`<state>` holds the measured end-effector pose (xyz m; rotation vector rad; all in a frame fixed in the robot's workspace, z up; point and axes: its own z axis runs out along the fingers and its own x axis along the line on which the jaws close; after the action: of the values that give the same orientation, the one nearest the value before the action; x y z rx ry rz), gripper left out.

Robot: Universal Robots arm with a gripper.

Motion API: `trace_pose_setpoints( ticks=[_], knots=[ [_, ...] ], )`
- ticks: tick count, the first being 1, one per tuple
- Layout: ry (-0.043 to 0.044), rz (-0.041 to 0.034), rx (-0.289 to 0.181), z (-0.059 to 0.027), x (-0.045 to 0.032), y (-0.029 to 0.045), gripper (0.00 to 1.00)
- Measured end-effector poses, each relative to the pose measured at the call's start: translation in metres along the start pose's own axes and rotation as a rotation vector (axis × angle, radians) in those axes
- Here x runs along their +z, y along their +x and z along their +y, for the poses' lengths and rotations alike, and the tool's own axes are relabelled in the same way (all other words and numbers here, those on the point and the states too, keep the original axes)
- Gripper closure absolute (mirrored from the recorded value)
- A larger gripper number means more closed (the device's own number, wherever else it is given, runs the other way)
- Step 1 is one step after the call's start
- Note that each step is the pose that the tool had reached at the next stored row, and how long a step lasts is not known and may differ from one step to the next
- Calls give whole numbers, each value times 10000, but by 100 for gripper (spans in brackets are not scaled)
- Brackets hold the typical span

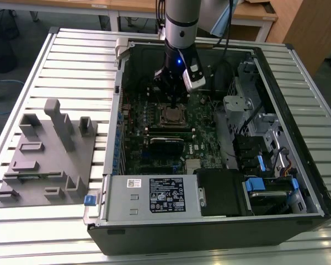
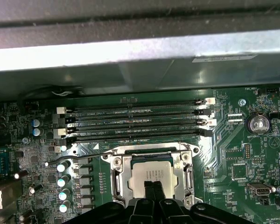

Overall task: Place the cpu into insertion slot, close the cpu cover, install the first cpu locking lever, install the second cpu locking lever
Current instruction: 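Install the first cpu locking lever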

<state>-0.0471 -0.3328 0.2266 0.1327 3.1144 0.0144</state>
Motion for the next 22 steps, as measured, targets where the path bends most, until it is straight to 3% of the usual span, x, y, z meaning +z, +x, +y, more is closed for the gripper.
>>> trace_pose_setpoints(
  ticks=[16,22],
  knots=[
    [1,1,-1,0,-40,8,90],
    [-3,-31,0,-13,-39,160,90]
  ],
)
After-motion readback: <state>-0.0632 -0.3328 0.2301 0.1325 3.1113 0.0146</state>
